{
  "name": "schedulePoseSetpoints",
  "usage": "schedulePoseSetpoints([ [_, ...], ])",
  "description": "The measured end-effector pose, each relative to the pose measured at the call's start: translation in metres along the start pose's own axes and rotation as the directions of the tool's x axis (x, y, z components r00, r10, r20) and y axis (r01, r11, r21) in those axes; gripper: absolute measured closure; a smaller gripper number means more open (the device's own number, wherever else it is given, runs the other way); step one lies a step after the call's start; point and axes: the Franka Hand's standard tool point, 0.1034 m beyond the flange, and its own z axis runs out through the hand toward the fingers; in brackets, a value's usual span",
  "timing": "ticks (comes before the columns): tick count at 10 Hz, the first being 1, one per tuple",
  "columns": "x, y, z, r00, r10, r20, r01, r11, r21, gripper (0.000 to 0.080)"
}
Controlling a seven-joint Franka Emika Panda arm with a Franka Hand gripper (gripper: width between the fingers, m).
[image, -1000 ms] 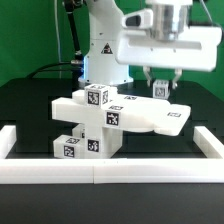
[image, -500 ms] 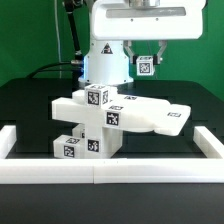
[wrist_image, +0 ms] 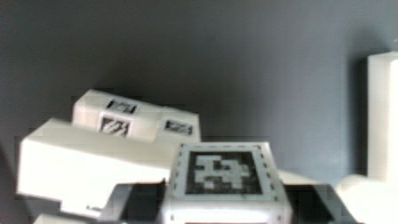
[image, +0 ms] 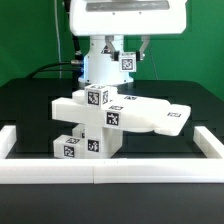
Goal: Assemble chair
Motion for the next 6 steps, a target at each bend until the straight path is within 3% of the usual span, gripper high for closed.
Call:
schedulePoseSetpoints([
  [1, 0.0091, 0.0086, -0.0017, 1.0, -0.011, -0.007, 0.011, 1.0, -0.009, 0.051],
  [2, 0.0139, 0.008, -0.0031, 1.0, -0.008, 0.0, 0.008, 1.0, -0.012, 0.051],
  [6, 0.0149, 0.0106, 0.0013, 0.999, -0.038, 0.003, 0.038, 0.999, -0.021, 0.051],
])
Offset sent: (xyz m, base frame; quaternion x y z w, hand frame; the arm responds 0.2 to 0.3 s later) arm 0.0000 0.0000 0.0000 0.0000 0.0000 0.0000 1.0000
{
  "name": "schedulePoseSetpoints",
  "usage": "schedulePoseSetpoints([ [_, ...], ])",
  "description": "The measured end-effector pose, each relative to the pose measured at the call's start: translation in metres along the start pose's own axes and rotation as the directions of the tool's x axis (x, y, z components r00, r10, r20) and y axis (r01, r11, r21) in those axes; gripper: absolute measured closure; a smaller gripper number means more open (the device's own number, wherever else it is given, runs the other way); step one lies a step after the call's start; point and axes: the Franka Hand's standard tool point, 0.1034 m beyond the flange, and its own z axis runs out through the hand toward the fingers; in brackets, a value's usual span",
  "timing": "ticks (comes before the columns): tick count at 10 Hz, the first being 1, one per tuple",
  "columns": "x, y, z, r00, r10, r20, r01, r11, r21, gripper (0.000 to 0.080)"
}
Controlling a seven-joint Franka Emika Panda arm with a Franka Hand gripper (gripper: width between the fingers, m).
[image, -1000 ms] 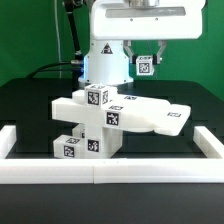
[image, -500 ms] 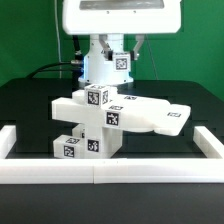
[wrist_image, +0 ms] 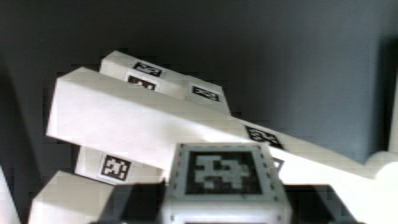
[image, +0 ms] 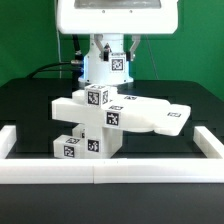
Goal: Assemble chair
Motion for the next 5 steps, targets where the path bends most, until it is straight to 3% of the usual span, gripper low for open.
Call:
schedulePoseSetpoints([
  [5, 0.002, 0.007, 0.015, 1.0, -0.012, 0.018, 0.013, 0.999, -0.032, 0.051],
])
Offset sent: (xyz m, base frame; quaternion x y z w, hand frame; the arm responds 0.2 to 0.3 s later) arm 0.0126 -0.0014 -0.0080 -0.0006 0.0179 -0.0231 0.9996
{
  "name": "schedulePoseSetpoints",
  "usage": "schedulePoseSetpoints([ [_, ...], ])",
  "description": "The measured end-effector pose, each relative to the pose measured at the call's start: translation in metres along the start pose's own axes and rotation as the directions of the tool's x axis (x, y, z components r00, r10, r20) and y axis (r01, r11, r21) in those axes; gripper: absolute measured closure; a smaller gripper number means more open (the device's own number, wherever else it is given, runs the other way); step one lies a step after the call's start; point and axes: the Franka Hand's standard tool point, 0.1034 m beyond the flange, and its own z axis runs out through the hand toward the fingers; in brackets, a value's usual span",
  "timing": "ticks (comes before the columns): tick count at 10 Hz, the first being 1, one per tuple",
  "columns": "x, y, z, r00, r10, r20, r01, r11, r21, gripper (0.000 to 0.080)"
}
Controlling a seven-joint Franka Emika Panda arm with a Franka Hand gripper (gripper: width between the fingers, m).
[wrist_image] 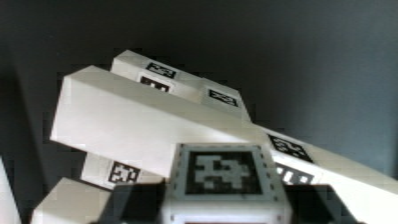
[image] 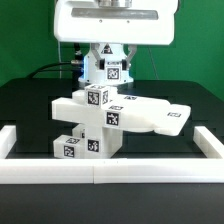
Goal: Assemble chair
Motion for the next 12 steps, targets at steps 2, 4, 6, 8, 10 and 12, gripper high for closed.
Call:
schedulePoseSetpoints([
  [2, -0.0019, -0.0031, 0.0028, 1.0, 0.015, 0.006, -0.015, 1.0, -0.003, 0.051],
  [4, -0.002, -0.0018, 0.0032, 1.0, 0.017, 0.007, -0.017, 1.0, -0.004, 0.051],
  [6, -0.0019, -0.0016, 0.0043, 1.0, 0.017, 0.008, -0.017, 1.0, -0.006, 0.051],
  [8, 0.0, -0.0005, 0.0078, 1.0, 0.016, 0.012, -0.016, 1.0, -0.015, 0.051],
  [10, 0.0047, 0.0011, 0.0089, 1.0, 0.015, 0.009, -0.015, 1.0, -0.023, 0.0509],
  [12, 0.0067, 0.0017, 0.0091, 1.0, 0.015, 0.008, -0.015, 1.0, -0.026, 0.0509],
])
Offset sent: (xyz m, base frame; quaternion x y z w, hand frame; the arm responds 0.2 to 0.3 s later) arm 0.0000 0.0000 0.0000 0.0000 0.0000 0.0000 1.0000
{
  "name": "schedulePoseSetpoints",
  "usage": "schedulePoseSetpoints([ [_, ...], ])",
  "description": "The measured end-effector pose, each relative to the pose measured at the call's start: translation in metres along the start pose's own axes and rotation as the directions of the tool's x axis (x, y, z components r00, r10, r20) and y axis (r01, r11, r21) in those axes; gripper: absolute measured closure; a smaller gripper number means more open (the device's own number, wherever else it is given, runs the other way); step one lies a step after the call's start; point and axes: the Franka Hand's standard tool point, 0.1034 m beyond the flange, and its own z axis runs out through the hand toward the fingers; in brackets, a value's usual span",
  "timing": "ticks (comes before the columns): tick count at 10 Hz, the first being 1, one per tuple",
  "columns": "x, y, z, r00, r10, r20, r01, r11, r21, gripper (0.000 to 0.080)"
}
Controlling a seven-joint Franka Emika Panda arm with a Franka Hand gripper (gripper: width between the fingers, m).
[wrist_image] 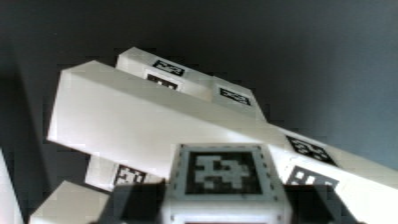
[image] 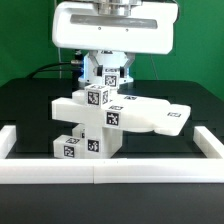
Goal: Assemble chair
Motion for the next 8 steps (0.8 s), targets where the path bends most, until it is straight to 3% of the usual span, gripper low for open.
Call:
schedulePoseSetpoints([
  [8, 0.0022, -0.0063, 0.0045, 1.0, -0.01, -0.025, 0.01, 1.0, -0.008, 0.0509],
])
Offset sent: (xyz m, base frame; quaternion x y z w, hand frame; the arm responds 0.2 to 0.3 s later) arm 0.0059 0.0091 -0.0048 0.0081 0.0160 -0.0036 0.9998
